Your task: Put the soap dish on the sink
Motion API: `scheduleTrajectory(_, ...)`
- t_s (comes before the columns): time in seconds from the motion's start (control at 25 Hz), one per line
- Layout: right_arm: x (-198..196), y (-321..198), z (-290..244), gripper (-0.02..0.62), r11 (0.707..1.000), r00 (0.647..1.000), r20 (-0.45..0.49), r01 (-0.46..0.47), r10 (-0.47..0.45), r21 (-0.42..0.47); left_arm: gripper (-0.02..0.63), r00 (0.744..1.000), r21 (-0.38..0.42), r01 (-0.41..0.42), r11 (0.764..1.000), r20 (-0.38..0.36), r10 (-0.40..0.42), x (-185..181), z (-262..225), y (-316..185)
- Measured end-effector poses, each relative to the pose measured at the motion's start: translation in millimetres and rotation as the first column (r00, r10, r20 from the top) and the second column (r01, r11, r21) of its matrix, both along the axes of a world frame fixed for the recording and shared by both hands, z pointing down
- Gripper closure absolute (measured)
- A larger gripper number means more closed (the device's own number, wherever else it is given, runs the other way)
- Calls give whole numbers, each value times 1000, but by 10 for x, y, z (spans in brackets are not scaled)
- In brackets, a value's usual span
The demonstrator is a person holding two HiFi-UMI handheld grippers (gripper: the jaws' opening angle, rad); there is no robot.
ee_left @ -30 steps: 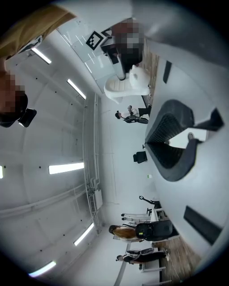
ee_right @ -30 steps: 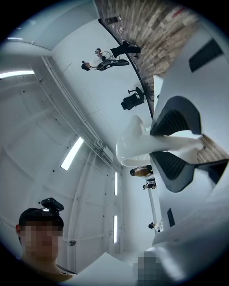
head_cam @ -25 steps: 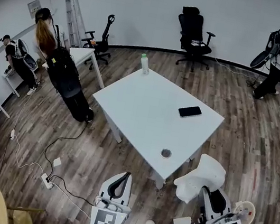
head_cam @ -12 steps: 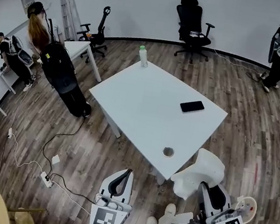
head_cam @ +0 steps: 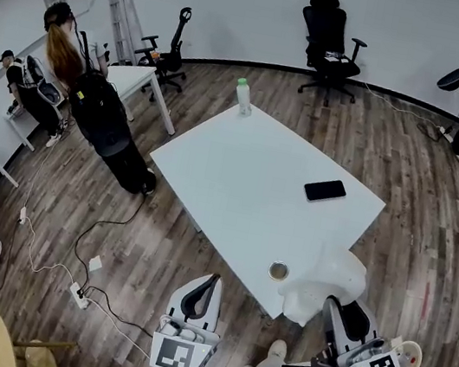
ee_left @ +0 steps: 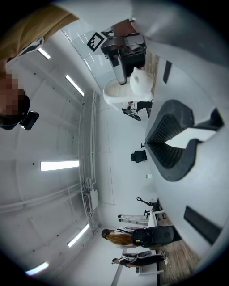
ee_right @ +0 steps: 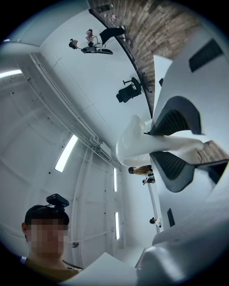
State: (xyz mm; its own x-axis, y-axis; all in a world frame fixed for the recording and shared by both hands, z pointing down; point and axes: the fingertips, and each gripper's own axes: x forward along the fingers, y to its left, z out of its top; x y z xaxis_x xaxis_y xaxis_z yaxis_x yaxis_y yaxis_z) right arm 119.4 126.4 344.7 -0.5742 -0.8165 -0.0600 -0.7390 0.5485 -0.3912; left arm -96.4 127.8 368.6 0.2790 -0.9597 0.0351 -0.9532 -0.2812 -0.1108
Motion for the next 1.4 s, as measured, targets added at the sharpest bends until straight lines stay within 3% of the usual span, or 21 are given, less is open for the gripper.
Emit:
scheduleTrajectory(0.12,46,-265,-23,476,1000,1000,3,11,-11,3,600,1000,-8,8,1000,26,-8,48,4,-226)
scheduleTrajectory(0.36,168,-664,-32,476,1000,1000,6,27,-27,-4,600,1000,29,14,999,5,-14,189,-99,-606)
scheduleTrajectory(0.76,298,-1042,26,476,999,999,18,44,-44,-20,600,997,-5,66,998,40,-65,134,-16,-927)
scheduleTrajectory(1.04,107,-1238,-2,476,999,999,17,41,-41,-15,600,994,3,99,995,49,-99,-148,-92,-1221)
scheduleTrajectory(1.4,-264,-1657,-5,476,1000,1000,7,-8,8,-12,600,999,12,42,999,32,-42,-487,-39,-1770)
